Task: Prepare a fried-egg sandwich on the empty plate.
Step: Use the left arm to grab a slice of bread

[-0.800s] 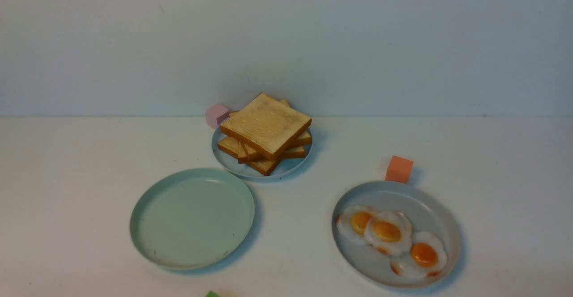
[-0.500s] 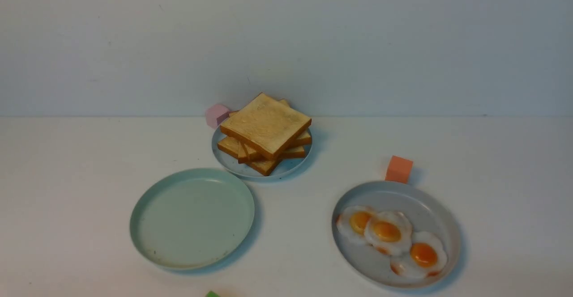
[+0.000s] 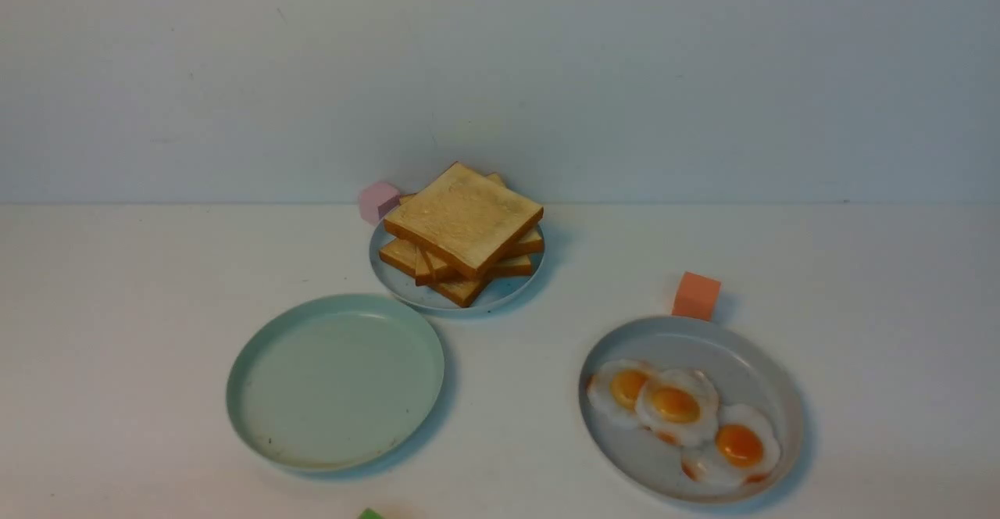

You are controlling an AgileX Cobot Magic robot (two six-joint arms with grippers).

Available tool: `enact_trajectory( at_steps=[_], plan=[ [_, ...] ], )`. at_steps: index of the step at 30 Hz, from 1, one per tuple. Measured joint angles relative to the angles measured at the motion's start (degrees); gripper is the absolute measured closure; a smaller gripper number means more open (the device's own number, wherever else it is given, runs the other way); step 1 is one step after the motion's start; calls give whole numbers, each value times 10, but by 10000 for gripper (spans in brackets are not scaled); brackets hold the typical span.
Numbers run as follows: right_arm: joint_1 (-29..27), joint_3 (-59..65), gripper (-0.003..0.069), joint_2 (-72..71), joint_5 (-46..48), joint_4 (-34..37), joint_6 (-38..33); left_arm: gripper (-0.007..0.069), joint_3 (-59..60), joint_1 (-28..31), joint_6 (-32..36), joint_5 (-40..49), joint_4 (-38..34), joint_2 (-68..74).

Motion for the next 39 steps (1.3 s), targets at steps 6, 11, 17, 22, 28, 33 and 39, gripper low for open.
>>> enact_trajectory(
  at_steps=[6, 11, 17, 22, 28, 33, 39],
  plan=[
    [0, 0, 418, 0, 0, 0, 0, 387, 0, 0, -47, -38, -70, 0],
    [0, 0, 418, 0, 0, 0, 0, 387, 0, 0, -130, -99, -238, 0],
    [0, 0, 418, 0, 0, 0, 0, 391, -4, 0, -144, -195, -334, 0],
    [0, 0, 418, 0, 0, 0, 0, 475, -68, -28, -78, -139, -307, 21],
    [0, 0, 418, 0, 0, 0, 0, 631, -202, -123, 78, -39, -252, 186],
    [0, 0, 418, 0, 0, 0, 0, 638, -360, -174, 144, 126, -205, 376],
    [0, 5, 418, 0, -42, 91, 37, 638, -427, -186, 155, 138, -186, 489]
  ],
)
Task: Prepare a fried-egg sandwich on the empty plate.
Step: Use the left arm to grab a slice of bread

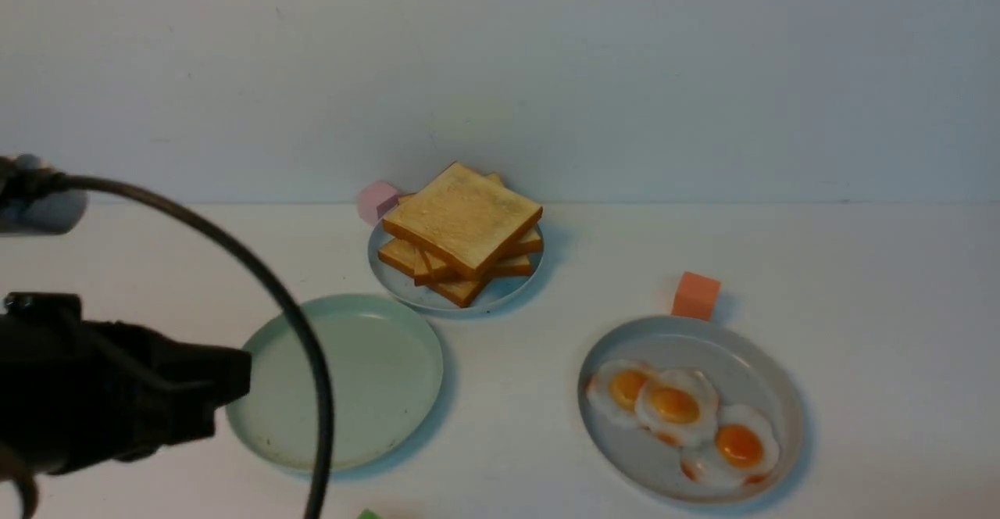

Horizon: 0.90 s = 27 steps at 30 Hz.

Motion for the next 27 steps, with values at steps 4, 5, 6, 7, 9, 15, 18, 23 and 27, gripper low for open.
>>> enact_trajectory(
  at_steps=[4, 5, 6, 7, 9, 15, 18, 23, 27],
  plan=[
    [0, 0, 418, 0, -108, 165, 43, 638, -36, 0, 17, 32, 4, 83],
    [0, 0, 418, 0, -125, 185, 45, 638, -45, -1, 21, 39, 3, 96],
    [0, 0, 418, 0, -141, 205, 46, 638, -54, -1, 22, 45, 3, 113],
    [0, -7, 418, 0, -137, 222, 47, 638, -65, -1, 23, 51, 3, 131],
    [3, -32, 418, 0, -99, 228, 43, 638, -85, -1, 25, 62, 1, 159],
    [45, -306, 418, 139, 234, 177, -89, 638, -172, -34, 47, 77, 22, 264],
    [57, -452, 418, 263, 439, 145, -143, 638, -228, -74, 49, 78, 45, 318],
    [168, -590, 418, 397, 527, 108, -168, 638, -379, -91, 47, 108, 61, 444],
    [242, -637, 418, 441, 522, 78, -170, 638, -481, -92, 35, 118, 106, 538]
  ],
)
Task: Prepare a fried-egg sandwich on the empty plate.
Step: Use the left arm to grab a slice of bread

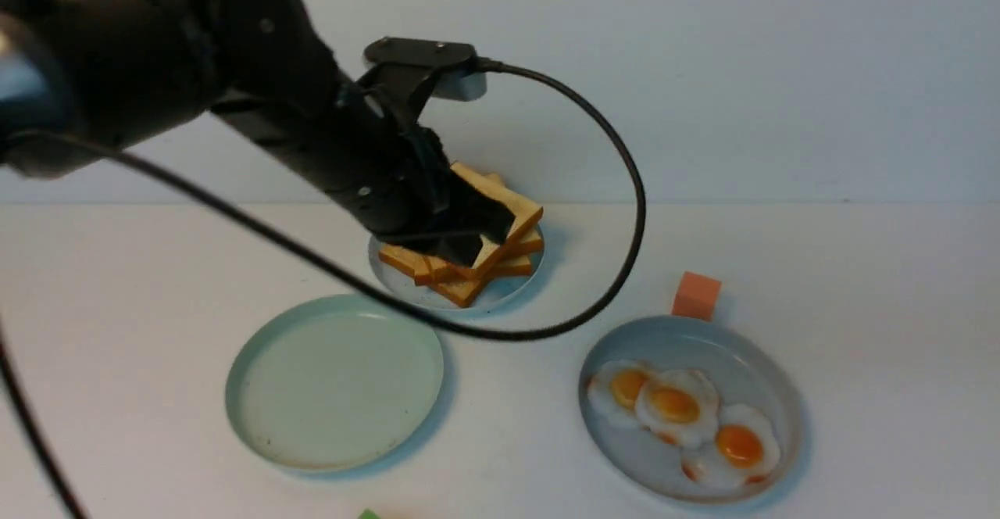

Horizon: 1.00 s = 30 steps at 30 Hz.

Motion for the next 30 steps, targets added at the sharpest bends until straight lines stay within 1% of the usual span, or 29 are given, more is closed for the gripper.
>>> enact_trajectory(
  at_steps=[2, 4, 5, 7, 10, 11, 12, 16, 17, 18, 19, 21, 24, 27, 29, 30],
  plan=[
    [16, -9, 418, 10, -4, -12, -1, 638, -26, -2, -6, 3, 15, 26],
    [35, -16, 418, 24, -14, -33, -1, 636, -90, -4, -31, 10, 55, 98],
    [37, -16, 418, 25, -16, -34, -1, 636, -95, -4, -31, 10, 58, 98],
    [40, -16, 418, 31, -19, -43, -4, 610, -146, -5, -38, 11, 90, 156],
    [40, -16, 418, 33, -19, -47, -15, 526, -199, -5, -29, 0, 124, 208],
    [40, -16, 418, 33, -19, -47, -18, 511, -202, -5, -27, -1, 126, 214],
    [41, -16, 418, 33, -21, -48, -22, 445, -218, -5, -19, -12, 130, 231],
    [43, -16, 418, 33, -30, -48, -29, 277, -235, -5, -12, -61, 133, 265],
    [43, -16, 418, 33, -31, -48, -30, 256, -235, -5, -12, -71, 133, 269],
    [43, -16, 418, 33, -33, -48, -31, 214, -236, -5, -12, -82, 133, 278],
    [43, -16, 418, 33, -33, -48, -31, 214, -236, -5, -12, -83, 133, 279],
    [43, -16, 418, 33, -38, -48, -31, 171, -238, -5, -12, -97, 133, 290],
    [43, -16, 419, 33, -42, -47, -32, 167, -240, -6, -12, -102, 135, 295],
    [43, -16, 422, 33, -44, -47, -32, 187, -241, -6, -12, -105, 137, 299],
    [43, -16, 423, 33, -44, -45, -32, 237, -241, -6, -12, -107, 140, 299],
    [43, -16, 423, 33, -44, -43, -32, 317, -241, -6, -12, -109, 146, 299]
  ],
)
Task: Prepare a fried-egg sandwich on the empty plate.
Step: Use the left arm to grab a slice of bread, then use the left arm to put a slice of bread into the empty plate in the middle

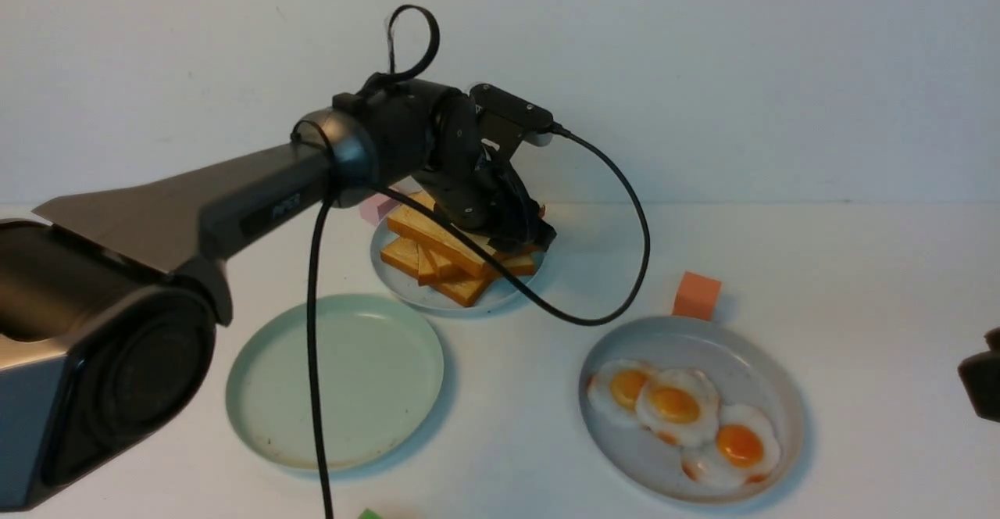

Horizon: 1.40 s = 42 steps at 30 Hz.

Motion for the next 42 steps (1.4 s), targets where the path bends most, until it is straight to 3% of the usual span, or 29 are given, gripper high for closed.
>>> enact_trajectory(
  at_steps=[3, 6, 8, 37, 42],
  plan=[
    [0, 0, 423, 0, 0, 7, 0, 400, 0, 0, 0, 0, 3, 0],
    [0, 0, 423, 0, 0, 18, 0, 579, -1, -2, 1, 0, 4, 0],
    [0, 0, 423, 0, 0, 21, 0, 624, -1, -3, 2, 0, 4, 0],
    [0, 0, 426, 0, 1, 22, -1, 636, 1, -3, 15, 81, 10, -99],
    [0, -1, 494, 0, 0, 17, -2, 636, 30, -3, 16, 112, 10, -157]
  ],
)
